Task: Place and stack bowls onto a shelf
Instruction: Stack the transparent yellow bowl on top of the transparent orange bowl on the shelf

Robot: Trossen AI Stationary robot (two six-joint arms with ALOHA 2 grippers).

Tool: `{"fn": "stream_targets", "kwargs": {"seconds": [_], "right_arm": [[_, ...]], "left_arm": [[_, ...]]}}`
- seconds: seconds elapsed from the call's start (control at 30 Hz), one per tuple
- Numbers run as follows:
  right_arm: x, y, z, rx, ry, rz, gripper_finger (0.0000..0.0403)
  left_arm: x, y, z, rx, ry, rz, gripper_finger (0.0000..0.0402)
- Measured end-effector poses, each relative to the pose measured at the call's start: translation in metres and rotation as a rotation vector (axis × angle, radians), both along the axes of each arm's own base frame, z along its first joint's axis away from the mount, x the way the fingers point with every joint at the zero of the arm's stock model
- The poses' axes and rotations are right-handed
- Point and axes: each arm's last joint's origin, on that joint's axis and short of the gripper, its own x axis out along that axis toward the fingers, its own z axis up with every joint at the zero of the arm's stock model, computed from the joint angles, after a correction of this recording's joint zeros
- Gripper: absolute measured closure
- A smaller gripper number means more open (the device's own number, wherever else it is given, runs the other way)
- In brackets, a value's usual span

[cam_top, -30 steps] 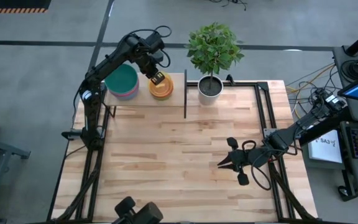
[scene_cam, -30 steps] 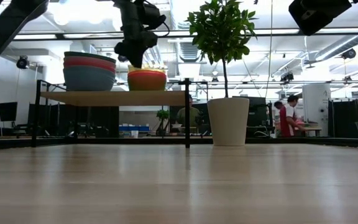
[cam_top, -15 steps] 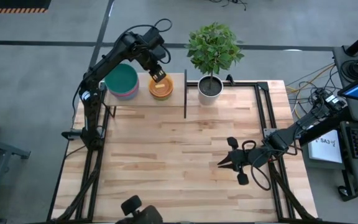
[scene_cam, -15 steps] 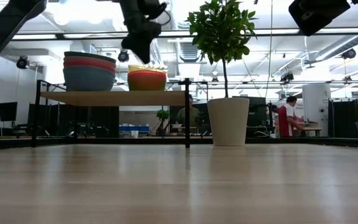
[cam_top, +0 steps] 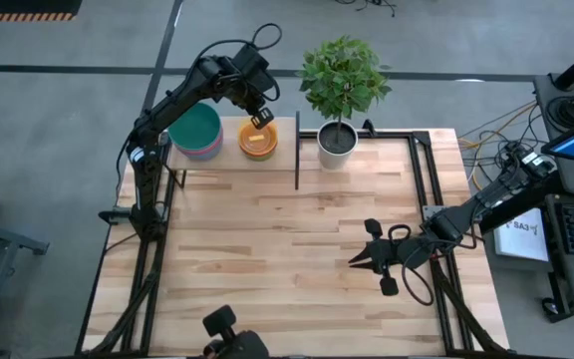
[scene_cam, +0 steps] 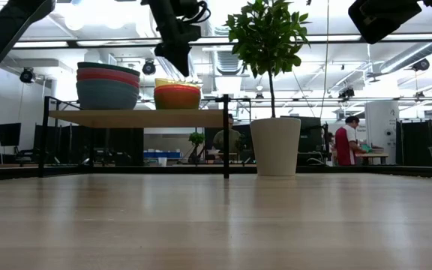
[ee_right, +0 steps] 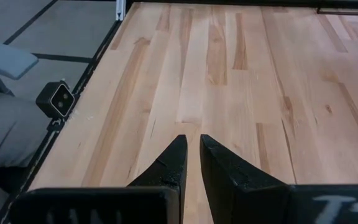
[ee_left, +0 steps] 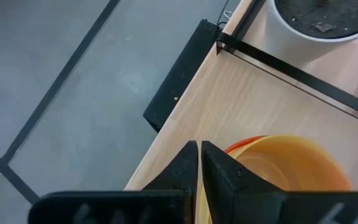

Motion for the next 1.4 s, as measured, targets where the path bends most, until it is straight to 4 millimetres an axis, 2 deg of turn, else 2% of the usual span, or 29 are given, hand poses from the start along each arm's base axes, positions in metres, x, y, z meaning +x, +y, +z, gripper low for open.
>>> {"fn": "stream_targets", "kwargs": {"seconds": [0.17,0.27,0.4,0.47,0.57,0.7,0.83,0.93,1.13,1.4], "right_arm": [[0.0,0.0,0.0,0.0,0.0,0.0,0.0369],[0.0,0.0,0.0,0.0,0.0,0.0,0.0369],[-0.001,-0.001,-0.005,0.006,0.013,-0.008,0.0369],[-0.001,-0.001,-0.008,0.013,0.016,-0.013,0.0369],[-0.002,-0.001,-0.014,0.024,0.002,-0.013,0.0369],[-0.001,-0.001,-0.015,0.037,-0.017,-0.013,0.0369],[-0.001,0.0,-0.014,0.044,-0.028,-0.013,0.0369],[0.0,0.0,-0.013,0.044,-0.035,-0.011,0.0369],[0.0,-0.001,-0.011,0.04,-0.057,-0.034,0.0369],[0.0,-0.001,-0.011,0.041,-0.059,-0.034,0.0369]], "left_arm": [[0.003,-0.004,-0.001,-0.006,-0.001,0.001,0.0401],[0.004,-0.01,0.005,0.021,-0.036,-0.007,0.0401],[0.001,-0.025,0.023,0.105,-0.156,-0.035,0.0401],[-0.005,-0.036,0.024,0.133,-0.199,-0.049,0.0401],[-0.016,-0.05,0.011,0.155,-0.244,-0.037,0.0401],[-0.038,-0.066,-0.015,0.268,-0.261,0.096,0.0402],[-0.049,-0.075,-0.043,0.334,-0.328,0.131,0.0402],[-0.055,-0.079,-0.054,0.353,-0.382,0.14,0.0402],[-0.057,-0.078,-0.062,0.346,-0.364,0.147,0.0402],[-0.044,-0.069,-0.074,0.293,-0.266,0.157,0.0402]]}}
